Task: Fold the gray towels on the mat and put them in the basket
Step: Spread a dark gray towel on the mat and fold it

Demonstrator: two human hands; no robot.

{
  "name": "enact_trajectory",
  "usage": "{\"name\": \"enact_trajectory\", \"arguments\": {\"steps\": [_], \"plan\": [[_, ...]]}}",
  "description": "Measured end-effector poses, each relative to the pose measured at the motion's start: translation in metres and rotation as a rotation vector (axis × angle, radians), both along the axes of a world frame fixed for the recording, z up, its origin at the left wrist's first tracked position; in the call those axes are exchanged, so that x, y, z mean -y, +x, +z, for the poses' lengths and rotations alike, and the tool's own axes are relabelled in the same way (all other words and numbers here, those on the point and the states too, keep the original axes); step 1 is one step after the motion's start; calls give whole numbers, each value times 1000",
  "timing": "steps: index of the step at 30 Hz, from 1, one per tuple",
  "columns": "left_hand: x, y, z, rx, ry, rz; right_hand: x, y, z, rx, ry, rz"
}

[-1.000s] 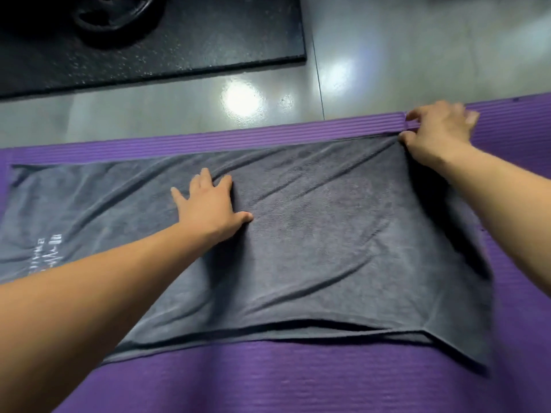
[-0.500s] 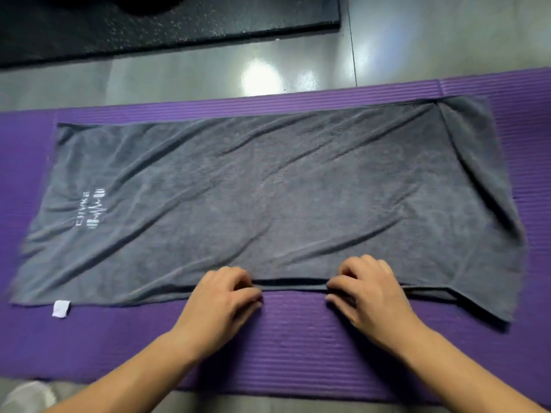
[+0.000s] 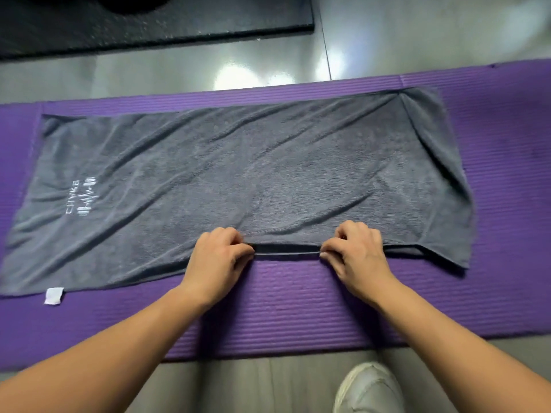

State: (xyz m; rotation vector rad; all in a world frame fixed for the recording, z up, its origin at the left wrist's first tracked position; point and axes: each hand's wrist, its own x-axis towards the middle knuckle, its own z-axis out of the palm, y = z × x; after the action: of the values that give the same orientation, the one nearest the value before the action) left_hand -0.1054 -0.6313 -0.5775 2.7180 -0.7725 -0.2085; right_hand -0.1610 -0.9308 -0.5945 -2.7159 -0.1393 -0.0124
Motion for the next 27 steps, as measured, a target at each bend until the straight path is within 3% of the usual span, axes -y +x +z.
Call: {"name": "enact_trajectory", "arguments": {"steps": [5,7,11,13,15,18,22,27], "plan": [[10,-17,13,-38,66,-262,11,-20,14,-96,11,83],[15,-23,17,-103,57,-282,26,-26,20,-85,50,-18],[34,-17,21,-111,21,-255,89,-24,24,-2,77,-676],[49,-7,22,-90,27,-237,123,-21,22,-135,53,-999],[67,4,23,-103,29,-224,148,-20,21,-304,113,-1169],[103,12,31,-213,-30,-192,163,-21,24,-410,241,-1227],[166,12,35,-372,-69,-213,169,-31,23,-372,471,-1201],[219,-2,33,-327,149,-373,185,-46,30,-364,758,-1150]]}}
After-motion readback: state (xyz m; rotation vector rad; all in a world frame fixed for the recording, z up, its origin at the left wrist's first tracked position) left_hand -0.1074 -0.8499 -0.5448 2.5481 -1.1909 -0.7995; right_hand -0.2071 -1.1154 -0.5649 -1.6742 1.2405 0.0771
